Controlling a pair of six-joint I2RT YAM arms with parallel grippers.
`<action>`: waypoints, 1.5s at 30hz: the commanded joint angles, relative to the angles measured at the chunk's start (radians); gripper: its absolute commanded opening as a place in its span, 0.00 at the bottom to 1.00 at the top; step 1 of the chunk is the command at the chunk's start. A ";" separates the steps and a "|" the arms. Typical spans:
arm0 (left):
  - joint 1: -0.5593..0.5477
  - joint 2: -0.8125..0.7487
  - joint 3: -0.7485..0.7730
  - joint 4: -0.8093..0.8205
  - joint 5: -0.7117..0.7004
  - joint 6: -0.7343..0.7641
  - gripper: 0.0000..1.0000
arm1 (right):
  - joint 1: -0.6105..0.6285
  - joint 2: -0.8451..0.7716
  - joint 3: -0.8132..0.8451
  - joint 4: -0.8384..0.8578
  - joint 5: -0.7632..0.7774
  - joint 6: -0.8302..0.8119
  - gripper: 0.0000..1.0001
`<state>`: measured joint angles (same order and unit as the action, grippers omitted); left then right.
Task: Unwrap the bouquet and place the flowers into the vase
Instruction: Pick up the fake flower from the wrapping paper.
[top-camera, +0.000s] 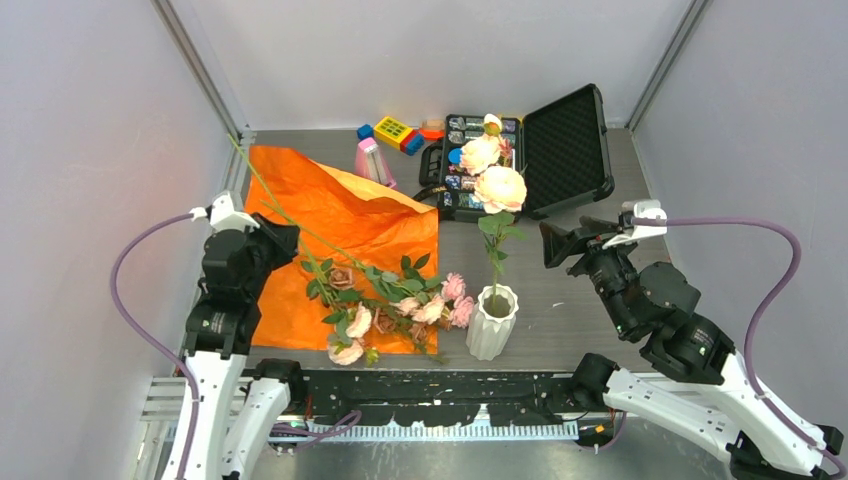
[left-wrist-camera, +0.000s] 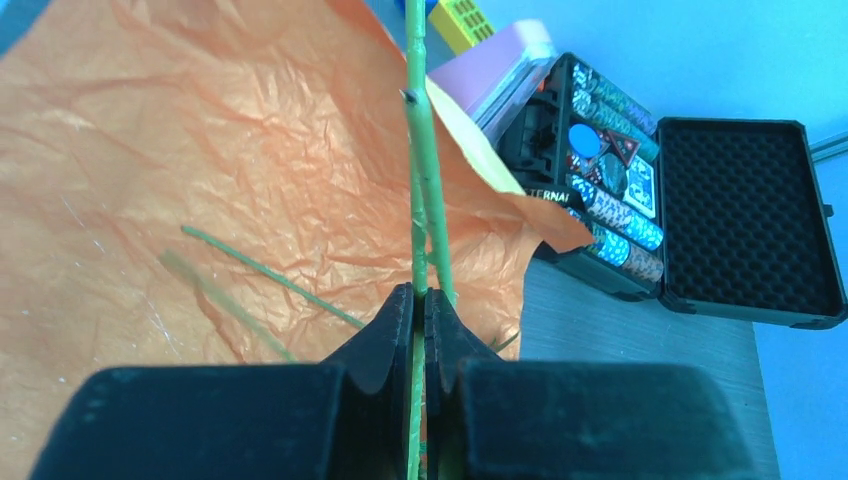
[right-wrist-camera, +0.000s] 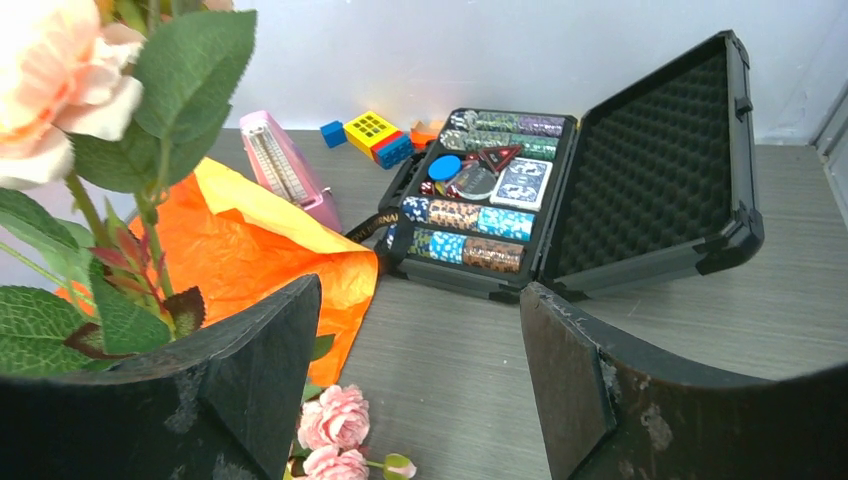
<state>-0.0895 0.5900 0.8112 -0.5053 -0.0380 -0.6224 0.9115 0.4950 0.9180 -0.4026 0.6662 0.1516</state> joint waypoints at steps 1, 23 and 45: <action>0.004 -0.009 0.116 -0.040 -0.039 0.079 0.00 | 0.001 0.033 0.048 0.070 -0.061 -0.034 0.78; 0.004 0.094 0.282 0.132 0.312 -0.065 0.00 | 0.001 0.108 0.176 0.086 -0.336 -0.052 0.77; 0.004 0.142 0.261 0.218 0.505 -0.186 0.00 | 0.043 0.519 0.571 -0.099 -0.934 0.008 0.59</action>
<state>-0.0895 0.7498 1.0737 -0.3473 0.4278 -0.7841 0.9215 0.9394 1.4292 -0.4751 -0.2512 0.1314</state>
